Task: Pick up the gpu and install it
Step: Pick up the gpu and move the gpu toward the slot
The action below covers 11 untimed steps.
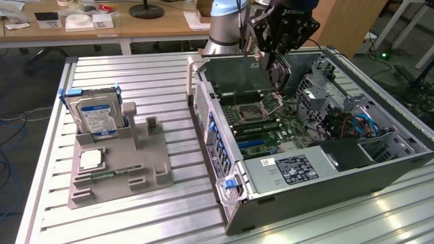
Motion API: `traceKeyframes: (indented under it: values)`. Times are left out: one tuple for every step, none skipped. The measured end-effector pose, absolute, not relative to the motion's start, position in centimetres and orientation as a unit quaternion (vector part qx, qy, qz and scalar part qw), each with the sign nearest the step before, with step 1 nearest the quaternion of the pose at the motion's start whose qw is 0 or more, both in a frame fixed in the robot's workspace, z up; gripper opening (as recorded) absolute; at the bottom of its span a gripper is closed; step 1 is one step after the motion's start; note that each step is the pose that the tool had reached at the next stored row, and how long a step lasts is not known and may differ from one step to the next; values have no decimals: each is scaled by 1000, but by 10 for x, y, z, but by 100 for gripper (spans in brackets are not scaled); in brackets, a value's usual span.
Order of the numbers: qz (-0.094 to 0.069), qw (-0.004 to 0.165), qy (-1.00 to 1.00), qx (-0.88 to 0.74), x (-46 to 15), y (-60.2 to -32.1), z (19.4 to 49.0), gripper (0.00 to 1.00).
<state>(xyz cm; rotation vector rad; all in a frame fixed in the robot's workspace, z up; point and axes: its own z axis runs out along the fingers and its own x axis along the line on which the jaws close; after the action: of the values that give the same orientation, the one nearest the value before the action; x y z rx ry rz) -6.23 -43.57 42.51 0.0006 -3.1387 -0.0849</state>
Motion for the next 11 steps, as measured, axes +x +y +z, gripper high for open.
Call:
traceKeyframes:
  values:
    - [-27,1,-1000,0,-60,-436,425,28]
    - [-27,1,-1000,0,-57,-436,425,28]
    - [-27,1,-1000,0,-55,-436,425,28]
    - [-27,1,-1000,0,-52,-436,425,28]
    - [-27,1,-1000,0,-50,-436,425,28]
    - [-27,1,-1000,0,-47,-436,425,28]
    - [-27,1,-1000,0,-45,-436,425,28]
    - [-27,1,-1000,0,-43,-436,425,28]
    - [-27,1,-1000,0,-40,-436,425,28]
    - [-27,1,-1000,0,-38,-436,425,28]
    - [-27,1,-1000,0,-36,-436,425,28]
